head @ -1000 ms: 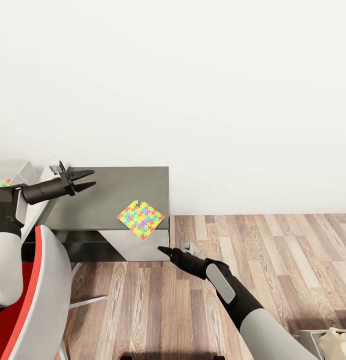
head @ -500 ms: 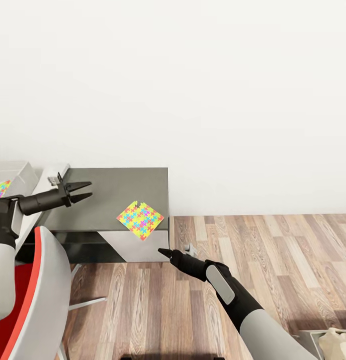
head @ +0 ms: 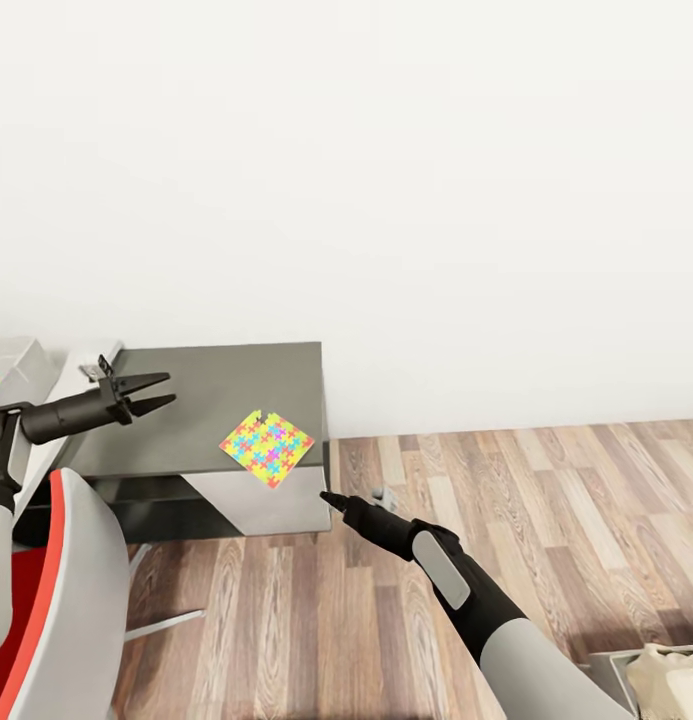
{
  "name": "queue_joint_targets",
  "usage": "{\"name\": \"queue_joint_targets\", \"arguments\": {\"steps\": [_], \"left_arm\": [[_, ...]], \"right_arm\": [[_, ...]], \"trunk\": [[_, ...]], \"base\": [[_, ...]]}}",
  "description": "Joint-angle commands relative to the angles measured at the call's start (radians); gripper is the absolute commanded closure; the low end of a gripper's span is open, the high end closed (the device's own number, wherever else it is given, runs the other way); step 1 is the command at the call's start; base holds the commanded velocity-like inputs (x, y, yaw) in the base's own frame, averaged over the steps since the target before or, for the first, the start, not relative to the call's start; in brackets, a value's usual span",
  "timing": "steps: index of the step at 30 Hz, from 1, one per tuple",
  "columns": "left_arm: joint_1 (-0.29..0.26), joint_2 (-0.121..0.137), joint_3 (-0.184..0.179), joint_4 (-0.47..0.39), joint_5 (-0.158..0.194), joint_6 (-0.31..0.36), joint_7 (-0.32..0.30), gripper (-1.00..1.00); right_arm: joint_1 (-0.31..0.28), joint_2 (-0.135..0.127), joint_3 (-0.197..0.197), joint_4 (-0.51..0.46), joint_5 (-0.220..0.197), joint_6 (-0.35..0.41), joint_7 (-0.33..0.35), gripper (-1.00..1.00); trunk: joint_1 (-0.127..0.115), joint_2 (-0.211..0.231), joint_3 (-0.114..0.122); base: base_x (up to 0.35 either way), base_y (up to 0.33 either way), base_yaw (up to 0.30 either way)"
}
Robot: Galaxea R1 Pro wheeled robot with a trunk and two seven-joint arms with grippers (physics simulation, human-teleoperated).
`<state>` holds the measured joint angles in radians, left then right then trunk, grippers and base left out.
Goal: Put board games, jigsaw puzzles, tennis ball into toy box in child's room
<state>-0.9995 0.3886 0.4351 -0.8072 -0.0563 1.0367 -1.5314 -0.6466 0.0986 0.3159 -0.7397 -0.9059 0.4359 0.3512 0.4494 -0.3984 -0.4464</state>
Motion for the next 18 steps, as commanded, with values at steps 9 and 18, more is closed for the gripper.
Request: {"name": "queue_joint_targets", "arguments": {"steps": [9, 18], "left_arm": [[-0.003, 0.003, -0.001, -0.008, -0.008, 0.010, -0.013, -1.00], [-0.006, 0.008, 0.000, -0.009, -0.007, 0.010, -0.007, -1.00]], "right_arm": [[-0.001, 0.001, 0.002, 0.006, -0.004, -0.002, 0.000, -1.00], [-0.001, 0.013, 0.005, 0.007, -0.001, -0.004, -0.001, -1.00]], "trunk": [[0.001, -0.002, 0.012], [0.001, -0.002, 0.015]], "base": [[0.000, 0.000, -0.119], [0.000, 0.000, -0.029]]}}
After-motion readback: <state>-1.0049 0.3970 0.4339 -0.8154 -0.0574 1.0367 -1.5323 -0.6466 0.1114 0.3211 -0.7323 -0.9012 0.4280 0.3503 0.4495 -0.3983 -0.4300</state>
